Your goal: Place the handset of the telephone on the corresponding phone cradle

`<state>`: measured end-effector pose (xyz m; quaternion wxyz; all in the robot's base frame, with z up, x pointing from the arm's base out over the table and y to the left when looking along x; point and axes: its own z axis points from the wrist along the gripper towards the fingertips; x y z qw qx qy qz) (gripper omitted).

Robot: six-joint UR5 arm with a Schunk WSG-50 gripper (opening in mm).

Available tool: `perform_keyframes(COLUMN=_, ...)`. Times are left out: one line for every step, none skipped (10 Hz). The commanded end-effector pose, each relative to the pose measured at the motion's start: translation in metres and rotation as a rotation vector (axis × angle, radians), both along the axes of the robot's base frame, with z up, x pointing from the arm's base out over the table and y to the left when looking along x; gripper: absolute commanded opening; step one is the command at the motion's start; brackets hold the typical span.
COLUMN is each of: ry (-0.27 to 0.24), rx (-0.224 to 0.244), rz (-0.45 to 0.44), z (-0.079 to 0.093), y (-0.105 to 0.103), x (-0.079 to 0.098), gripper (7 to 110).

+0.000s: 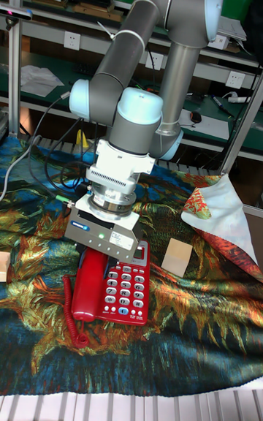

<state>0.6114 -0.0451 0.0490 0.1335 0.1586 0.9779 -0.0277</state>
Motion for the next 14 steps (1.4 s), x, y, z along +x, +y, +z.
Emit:
perform_keyframes(ry=-0.002, rx=0.007, rz=-0.003, z=0.0, y=-0.003, x=0.001, gripper=7)
perform_keyframes(ry=-0.005, rx=0.01, rz=0.003, z=0.0, y=-0.002, x=0.002, gripper=7)
perform_keyframes(ry=0.005, rx=0.01, rz=0.007, z=-0.001, y=-0.002, x=0.0, gripper=7)
perform_keyframes(ry=0.03, rx=0.006, rz=0.015, z=-0.002, y=-0.002, x=-0.006, gripper=7)
perform_keyframes(ry=0.047, rx=0.004, rz=0.028, z=-0.003, y=-0.002, x=-0.01, gripper=7)
perform_keyframes(ry=0.065, rx=0.008, rz=0.043, z=-0.004, y=0.0, x=-0.014, gripper=7)
perform_keyframes(ry=0.083, rx=0.011, rz=0.055, z=-0.005, y=0.001, x=-0.019, gripper=7)
perform_keyframes(ry=0.096, rx=0.026, rz=0.065, z=-0.006, y=0.005, x=-0.022, gripper=7)
perform_keyframes(ry=0.107, rx=0.034, rz=0.071, z=-0.007, y=0.007, x=-0.024, gripper=7)
perform_keyframes(ry=0.11, rx=0.037, rz=0.077, z=-0.007, y=0.008, x=-0.025, gripper=7)
perform_keyframes(ry=0.107, rx=0.034, rz=0.077, z=-0.007, y=0.008, x=-0.024, gripper=7)
perform_keyframes(ry=0.106, rx=0.033, rz=0.077, z=-0.006, y=0.007, x=-0.024, gripper=7)
perform_keyframes(ry=0.101, rx=0.032, rz=0.079, z=-0.006, y=0.007, x=-0.023, gripper=7)
perform_keyframes(ry=0.101, rx=0.025, rz=0.083, z=-0.006, y=0.005, x=-0.023, gripper=7)
